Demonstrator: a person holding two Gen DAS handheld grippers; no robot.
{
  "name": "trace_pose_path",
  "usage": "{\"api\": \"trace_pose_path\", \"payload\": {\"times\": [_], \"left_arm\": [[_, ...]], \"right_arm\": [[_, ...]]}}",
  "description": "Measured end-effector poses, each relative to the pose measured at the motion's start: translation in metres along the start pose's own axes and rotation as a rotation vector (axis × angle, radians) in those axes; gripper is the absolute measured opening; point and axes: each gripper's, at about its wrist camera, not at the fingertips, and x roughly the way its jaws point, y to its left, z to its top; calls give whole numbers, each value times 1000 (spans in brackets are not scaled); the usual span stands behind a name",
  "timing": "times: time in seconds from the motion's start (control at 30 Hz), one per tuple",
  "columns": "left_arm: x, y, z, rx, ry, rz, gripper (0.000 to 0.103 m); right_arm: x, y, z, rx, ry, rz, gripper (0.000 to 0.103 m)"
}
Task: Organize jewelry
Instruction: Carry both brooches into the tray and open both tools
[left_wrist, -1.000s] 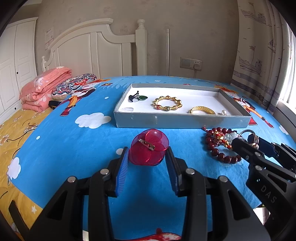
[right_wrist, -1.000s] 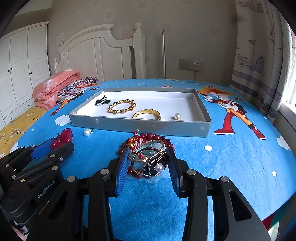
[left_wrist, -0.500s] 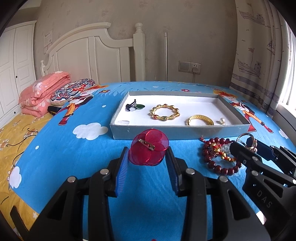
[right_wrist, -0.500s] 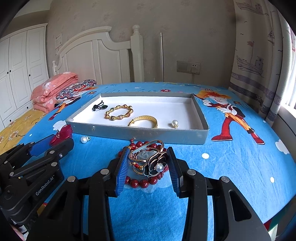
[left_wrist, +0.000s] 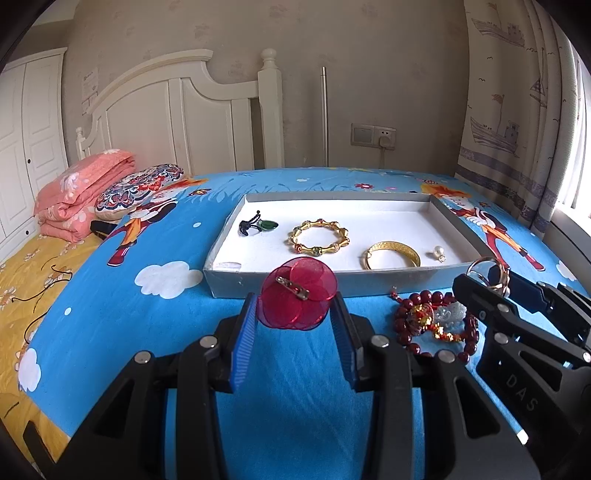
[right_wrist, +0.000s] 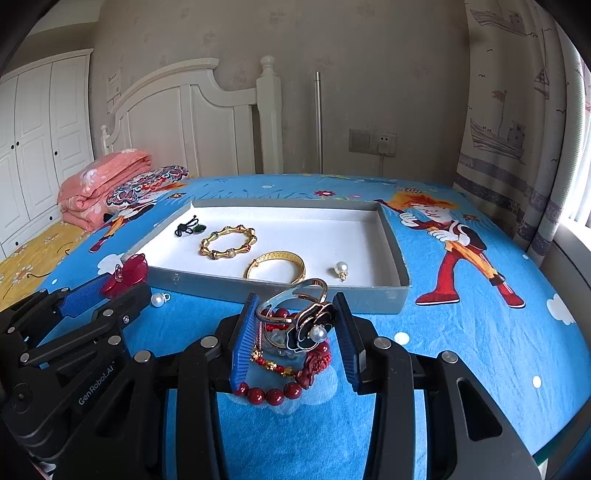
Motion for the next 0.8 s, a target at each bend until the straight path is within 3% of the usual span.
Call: {"api": "trace_pose_path", "payload": {"times": [0.3, 0.8], "left_arm": [[21, -3, 33, 21, -6, 8, 39], [80, 3, 83, 12, 70, 32, 39]], "right_arm": [[26, -7, 23, -11, 33, 0, 38], [89, -17, 78, -50, 94, -46, 38]]}}
